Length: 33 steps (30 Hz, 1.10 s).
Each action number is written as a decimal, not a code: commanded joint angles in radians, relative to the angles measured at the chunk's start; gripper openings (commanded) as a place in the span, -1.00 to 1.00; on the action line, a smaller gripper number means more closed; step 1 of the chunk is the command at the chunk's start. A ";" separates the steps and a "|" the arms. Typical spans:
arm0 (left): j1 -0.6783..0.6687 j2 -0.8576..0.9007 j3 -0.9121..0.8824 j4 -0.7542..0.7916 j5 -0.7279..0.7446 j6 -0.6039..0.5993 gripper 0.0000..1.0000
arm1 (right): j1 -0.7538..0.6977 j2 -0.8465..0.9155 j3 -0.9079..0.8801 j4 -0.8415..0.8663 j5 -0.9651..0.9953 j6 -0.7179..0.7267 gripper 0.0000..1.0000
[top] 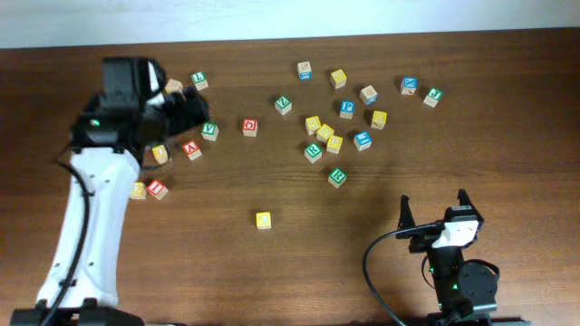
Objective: Spell out CVPR
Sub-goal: 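Move the left gripper to the green V block at left, then grasp the green V block with the left gripper and lift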
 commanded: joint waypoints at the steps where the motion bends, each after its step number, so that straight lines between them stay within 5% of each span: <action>1: -0.002 0.093 0.321 -0.237 0.045 0.110 1.00 | -0.008 -0.006 -0.005 -0.007 0.011 0.003 0.96; 5: -0.002 0.329 0.626 -0.521 0.004 0.188 0.98 | -0.008 -0.006 -0.005 -0.007 0.011 0.003 0.97; 11: -0.006 0.488 0.631 -0.443 0.023 0.184 0.95 | -0.008 -0.006 -0.005 -0.007 0.011 0.003 0.97; 16: -0.042 0.629 0.631 -0.412 0.019 0.401 0.85 | -0.008 -0.006 -0.005 -0.007 0.011 0.003 0.96; 18: -0.056 0.694 0.631 -0.379 -0.073 0.456 0.70 | -0.008 -0.006 -0.005 -0.007 0.011 0.003 0.97; 23: -0.058 0.800 0.630 -0.347 -0.181 0.456 0.80 | -0.008 -0.006 -0.005 -0.007 0.011 0.003 0.96; 26: -0.058 0.848 0.630 -0.326 -0.180 0.465 0.47 | -0.008 -0.006 -0.005 -0.007 0.011 0.003 0.97; 30: -0.058 0.890 0.630 -0.326 -0.180 0.476 0.54 | -0.008 -0.006 -0.005 -0.007 0.011 0.003 0.97; 33: -0.059 0.896 0.629 -0.325 -0.180 0.475 0.31 | -0.008 -0.006 -0.005 -0.007 0.011 0.003 0.97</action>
